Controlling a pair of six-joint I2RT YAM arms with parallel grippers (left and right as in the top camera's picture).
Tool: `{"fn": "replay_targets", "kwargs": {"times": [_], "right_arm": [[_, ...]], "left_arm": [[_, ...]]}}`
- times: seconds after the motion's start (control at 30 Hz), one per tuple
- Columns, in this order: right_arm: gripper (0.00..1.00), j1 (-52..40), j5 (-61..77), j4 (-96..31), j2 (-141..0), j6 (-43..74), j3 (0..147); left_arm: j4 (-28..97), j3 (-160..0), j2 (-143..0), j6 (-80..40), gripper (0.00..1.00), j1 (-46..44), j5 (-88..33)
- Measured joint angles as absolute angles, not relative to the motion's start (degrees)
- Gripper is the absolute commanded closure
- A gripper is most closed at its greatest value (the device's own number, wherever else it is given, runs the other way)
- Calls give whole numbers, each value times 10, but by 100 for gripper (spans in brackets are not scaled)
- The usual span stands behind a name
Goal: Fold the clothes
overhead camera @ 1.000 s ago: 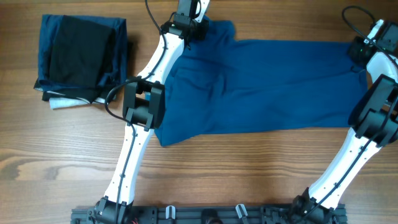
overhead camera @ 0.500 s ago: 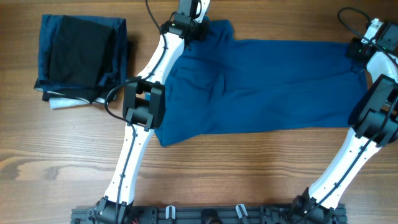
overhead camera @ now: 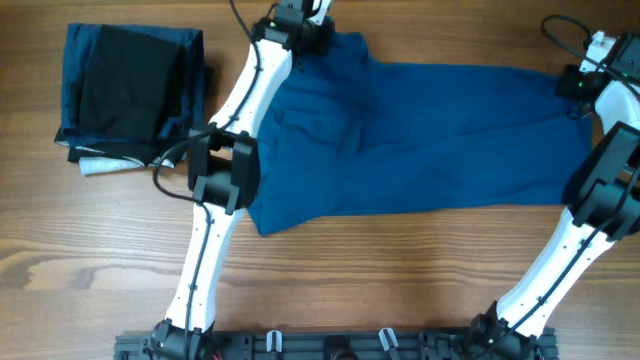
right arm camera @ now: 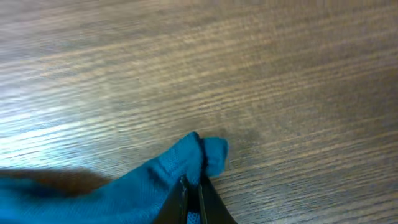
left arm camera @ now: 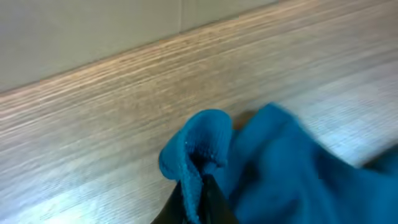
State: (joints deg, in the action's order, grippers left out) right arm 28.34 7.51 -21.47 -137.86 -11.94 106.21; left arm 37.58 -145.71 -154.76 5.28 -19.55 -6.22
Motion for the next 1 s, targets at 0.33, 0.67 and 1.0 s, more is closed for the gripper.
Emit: {"fn": "replay_targets", "kwargs": {"times": [0.33, 0.67, 1.0], "right_arm": [[96, 283, 124, -299, -1280, -142, 1062], [96, 326, 147, -456, -1231, -209, 1062], [96, 359, 148, -551, -1231, -224, 1061]], "left_arm": [[529, -1457, -1451, 53, 96, -196, -104], [763, -1456, -1406, 18, 96, -196, -106], [926, -1456, -1406, -87, 96, -195, -91]]}}
